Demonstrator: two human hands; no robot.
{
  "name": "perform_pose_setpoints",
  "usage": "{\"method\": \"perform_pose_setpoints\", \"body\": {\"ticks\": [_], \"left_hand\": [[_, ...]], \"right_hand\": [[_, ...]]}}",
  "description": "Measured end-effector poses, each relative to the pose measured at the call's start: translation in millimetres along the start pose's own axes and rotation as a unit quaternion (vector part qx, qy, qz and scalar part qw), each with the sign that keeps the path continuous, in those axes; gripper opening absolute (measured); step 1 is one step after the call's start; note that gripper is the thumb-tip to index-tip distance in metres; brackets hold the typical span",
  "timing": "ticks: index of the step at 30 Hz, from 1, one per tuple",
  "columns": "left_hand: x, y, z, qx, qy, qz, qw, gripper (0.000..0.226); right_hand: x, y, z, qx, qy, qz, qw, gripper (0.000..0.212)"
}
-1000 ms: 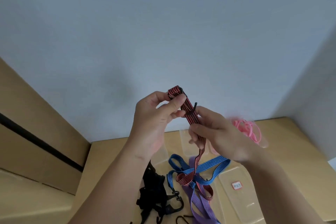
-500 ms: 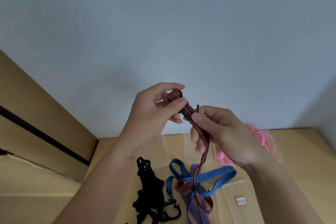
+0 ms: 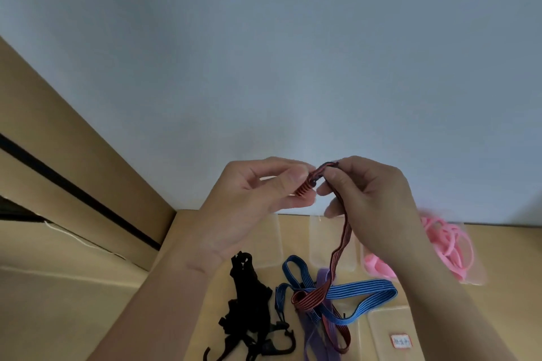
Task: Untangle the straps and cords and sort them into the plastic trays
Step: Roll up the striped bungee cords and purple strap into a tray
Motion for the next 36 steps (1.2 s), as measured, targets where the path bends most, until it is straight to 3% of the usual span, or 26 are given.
{"method": "perform_pose_setpoints", "body": {"ticks": [3,8,13,17,21,27,32,36], "left_hand": [[5,9,3,-0.035,-0.002,-0.021,0.999,0.019],[17,22,10,-0.101,0.025,-0.007,0.995,0.037],[18,28,14,-0.093,0.006,-0.015,0.996,0.034],[14,27,16,-0.071,-0.044,-0.031,0.996,0.045],[9,29,16,-0.072,-0.091,-0.108,0.987,0.029],[17,33,18,-0.089,-0.110,-0.205,0.968,0.010],[18,22,22,-0.010,-0.097,-0.081,0.992,0.010],[20,6,17,0.087,-0.094,0.035,0.991,0.011]], "right_hand": [[-1,1,1,-0.043,-0.006,0.001,0.999,0.025],[0,2,-1,-0.089,0.021,-0.034,0.995,0.031],[-10,-6,1,-0.025,0.006,-0.011,1.000,0.010],[5,-16,-6,0.031,0.089,0.080,0.992,0.024],[11,-28,-16,0.092,0.145,0.190,0.967,0.037],[11,-21,-25,0.036,0.122,0.146,0.981,0.029],[2,-22,-30,0.054,0.068,0.162,0.983,0.031],[-8,-24,-32,0.083,-0.011,0.191,0.978,0.016]]}}
Point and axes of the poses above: each hand's wrist, its own z-axis towards the middle knuckle, its own x-axis out of the palm, y = z × x, the point moved 7 cm from there along z, towards the middle knuckle, and after that the axes turned 2 degrees about z, right-handed, at the moved point
